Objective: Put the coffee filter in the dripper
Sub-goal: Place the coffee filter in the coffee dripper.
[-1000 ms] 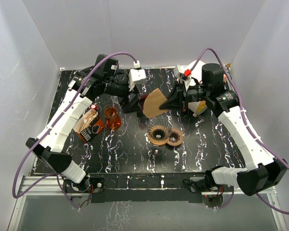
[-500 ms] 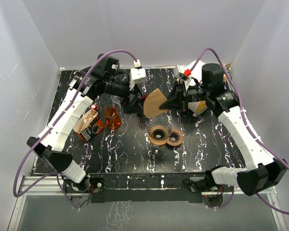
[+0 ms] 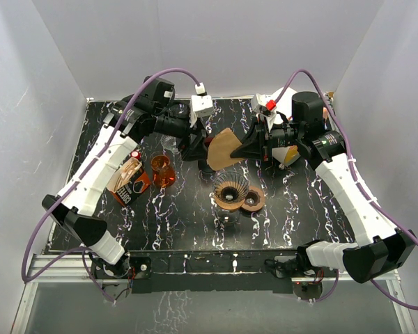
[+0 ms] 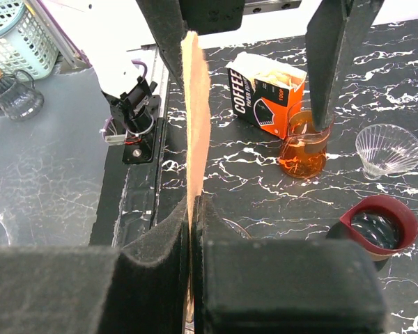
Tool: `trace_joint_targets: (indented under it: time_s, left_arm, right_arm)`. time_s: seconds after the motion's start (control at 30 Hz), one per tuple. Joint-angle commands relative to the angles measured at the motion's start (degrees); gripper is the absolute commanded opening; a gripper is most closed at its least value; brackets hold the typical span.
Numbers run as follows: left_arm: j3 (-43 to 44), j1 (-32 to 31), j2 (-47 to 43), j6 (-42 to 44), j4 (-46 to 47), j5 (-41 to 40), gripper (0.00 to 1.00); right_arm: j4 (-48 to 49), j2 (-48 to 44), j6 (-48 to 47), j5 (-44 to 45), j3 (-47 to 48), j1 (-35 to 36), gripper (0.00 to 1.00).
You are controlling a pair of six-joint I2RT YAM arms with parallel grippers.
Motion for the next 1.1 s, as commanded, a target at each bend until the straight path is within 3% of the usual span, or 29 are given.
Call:
trace_joint_targets:
  time_s: [0.0,0.4,1.07]
  left_arm:
    - [2.34,-0.26,0.22,-1.74,2.32,2.75,0.77]
    - [-1.99,-0.26,-1.31,-10.42,10.33,10.47,0.73]
    - [-7.50,0.34,-4.28,-16.29,16.42,12.96,0.40]
  right_arm:
    - [2.79,-0.59,0.75,-1.26,-0.12,0.29,0.00]
    - [8.97,0.00,6.96,3.11,-0.55,0.29,0.00]
    - [15.99,-0.14,11.98,3.81,-4.00,0.02,0.00]
